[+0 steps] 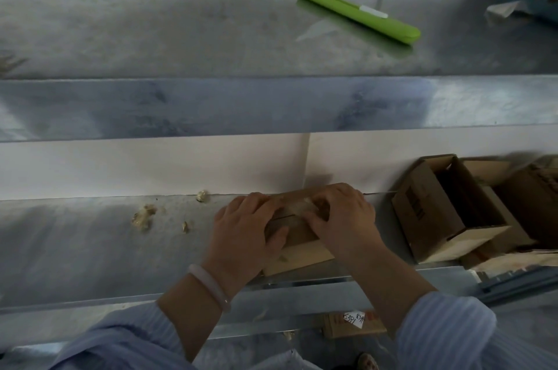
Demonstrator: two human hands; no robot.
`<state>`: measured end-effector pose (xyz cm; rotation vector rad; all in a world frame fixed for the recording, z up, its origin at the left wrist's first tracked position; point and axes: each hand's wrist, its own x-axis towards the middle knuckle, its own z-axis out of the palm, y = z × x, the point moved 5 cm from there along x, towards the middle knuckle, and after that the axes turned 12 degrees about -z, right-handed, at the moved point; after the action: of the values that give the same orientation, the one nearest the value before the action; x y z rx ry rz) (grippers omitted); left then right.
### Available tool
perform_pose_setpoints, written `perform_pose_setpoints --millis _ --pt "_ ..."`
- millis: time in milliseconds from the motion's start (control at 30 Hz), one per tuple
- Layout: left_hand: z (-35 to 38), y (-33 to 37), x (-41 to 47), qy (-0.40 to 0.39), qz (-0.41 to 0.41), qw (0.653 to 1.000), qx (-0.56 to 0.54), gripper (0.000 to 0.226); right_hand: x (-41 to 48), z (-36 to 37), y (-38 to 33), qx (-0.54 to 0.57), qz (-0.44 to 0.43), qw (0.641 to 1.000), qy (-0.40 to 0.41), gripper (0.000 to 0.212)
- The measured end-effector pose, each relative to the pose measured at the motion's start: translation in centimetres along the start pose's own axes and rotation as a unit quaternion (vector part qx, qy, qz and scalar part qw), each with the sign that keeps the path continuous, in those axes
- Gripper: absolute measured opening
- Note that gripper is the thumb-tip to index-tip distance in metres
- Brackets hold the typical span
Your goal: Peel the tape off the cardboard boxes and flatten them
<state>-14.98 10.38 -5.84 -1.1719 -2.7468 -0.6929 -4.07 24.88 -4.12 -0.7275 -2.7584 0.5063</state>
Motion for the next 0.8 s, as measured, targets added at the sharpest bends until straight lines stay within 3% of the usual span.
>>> perform_pose_setpoints --millis 167,333,400,467,567,667,800 --pt "0.4 0.0 0.0 -0.009 -0.009 1.0 0.01 0.051 0.1 -0.2 -0.8 0.028 0.028 0.999 0.003 0.01" --pt "0.2 0.1 0.1 -0.008 -0.005 1.0 0.014 0.05 -0.2 -2.5 1.7 0.199 0.121 0.968 0.091 0.004" --pt "0.2 0.2 0.0 -0.006 -0.006 1.0 0.015 0.05 -0.1 -3.1 2.2 0.173 0.092 0.975 0.104 0.001" --pt "0.1 0.4 0.0 -0.003 -0.002 1.0 0.026 0.05 0.0 -2.9 1.3 0.078 -0.006 0.993 0.09 0.004" --pt "0.0 0.5 0.0 0.005 0.008 0.999 0.034 0.05 -0.5 -0.5 -1.0 -0.023 -0.157 0.986 0.046 0.024" --pt "0.3 0.7 0.1 0.004 0.031 0.999 0.038 0.05 -0.8 -0.1 -1.7 -0.003 -0.163 0.985 0.058 0.037" --pt "0.5 1.6 0.7 -0.004 0.038 0.998 0.04 0.05 -0.5 -0.8 -0.7 0.068 -0.077 0.993 0.057 0.026"
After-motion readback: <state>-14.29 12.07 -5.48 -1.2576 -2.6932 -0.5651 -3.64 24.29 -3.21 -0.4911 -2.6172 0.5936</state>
